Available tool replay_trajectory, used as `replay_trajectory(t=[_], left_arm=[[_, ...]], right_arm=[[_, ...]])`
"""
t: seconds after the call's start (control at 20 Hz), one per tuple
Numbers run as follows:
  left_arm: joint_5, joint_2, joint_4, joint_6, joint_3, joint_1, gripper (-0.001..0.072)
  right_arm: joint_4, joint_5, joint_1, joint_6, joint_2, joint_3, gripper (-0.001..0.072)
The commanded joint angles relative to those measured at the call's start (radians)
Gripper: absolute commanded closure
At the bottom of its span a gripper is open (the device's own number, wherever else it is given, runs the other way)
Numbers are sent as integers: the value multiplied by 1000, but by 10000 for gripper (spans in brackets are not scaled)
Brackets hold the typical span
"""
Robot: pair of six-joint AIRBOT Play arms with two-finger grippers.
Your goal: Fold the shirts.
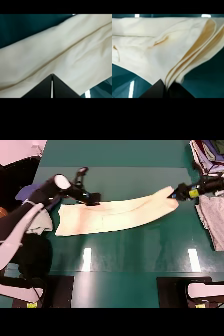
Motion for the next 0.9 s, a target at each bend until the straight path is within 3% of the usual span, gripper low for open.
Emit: replay_trajectory(t=[0.0, 0.25, 0.55, 0.85], left_arm=[[11, -134, -3, -8, 111, -111, 680], [-29, -244, -25, -9, 201, -150, 680], [-11, -239, -20, -7, 201, -143, 679], [-104, -6, 106, -6, 202, 97, 679]], right_arm=[[6, 16, 90, 55, 77, 143, 695], [6, -2, 248, 97, 83, 288, 695], [14, -90, 388, 97, 83, 304, 694], [212, -232, 558, 21, -1, 304, 693]])
